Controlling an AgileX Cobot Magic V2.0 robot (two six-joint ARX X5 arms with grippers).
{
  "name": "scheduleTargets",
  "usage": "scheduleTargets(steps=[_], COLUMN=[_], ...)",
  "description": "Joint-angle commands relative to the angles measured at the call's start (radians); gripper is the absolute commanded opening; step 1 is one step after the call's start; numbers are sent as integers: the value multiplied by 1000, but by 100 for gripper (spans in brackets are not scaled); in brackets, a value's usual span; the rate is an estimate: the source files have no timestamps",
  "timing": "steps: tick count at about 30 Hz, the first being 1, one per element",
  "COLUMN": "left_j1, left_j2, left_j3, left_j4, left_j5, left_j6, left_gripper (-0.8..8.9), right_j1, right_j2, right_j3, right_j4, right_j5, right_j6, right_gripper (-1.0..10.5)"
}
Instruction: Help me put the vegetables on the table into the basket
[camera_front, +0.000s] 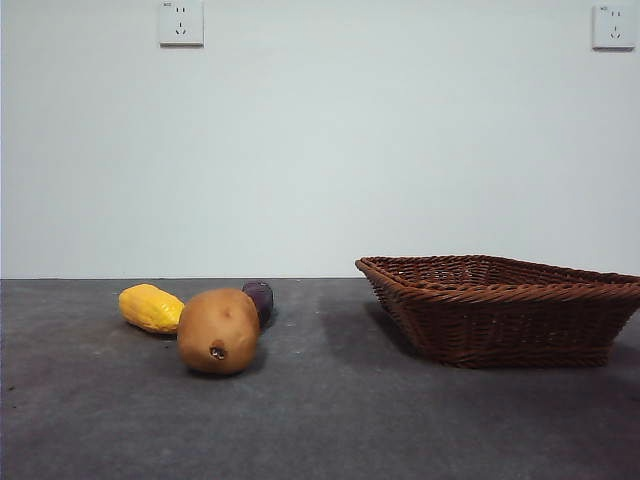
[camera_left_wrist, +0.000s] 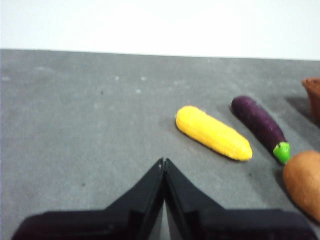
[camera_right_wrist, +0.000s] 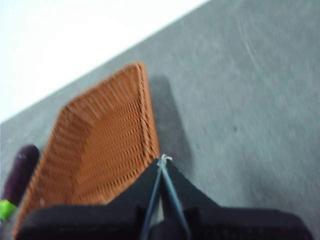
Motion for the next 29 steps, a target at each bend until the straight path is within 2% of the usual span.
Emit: scheduleTargets(steps=[1,10,16,19,22,27,29], left_j1=[2,2,2,2,2,2,2], left_j2=[14,126,236,293,341,422,459], left_j3=[13,70,144,195,244,314,344], left_j4=[8,22,21,21,21,-22,-95], left_j5=[4,5,19,19,19,23,88], left_j6=[-17,-95,-127,-156,-171,-173,-216], left_gripper=[-6,-6,-6,-5,-4,-4,-4], right_j1=[0,0,0,0,0,0,0], right_j2=[8,172,393,530,653,818,876], right_j3=[44,217,352,438,514,626,664], right_j4=[19,24,-1,-72,-152,-263,-293], right_j5=[17,35,-94,-184,-238,-241,-236], right_j6=[12,7,4,-2,-19,-21,-21], right_gripper=[-8,-8,-8,0,0,0,0])
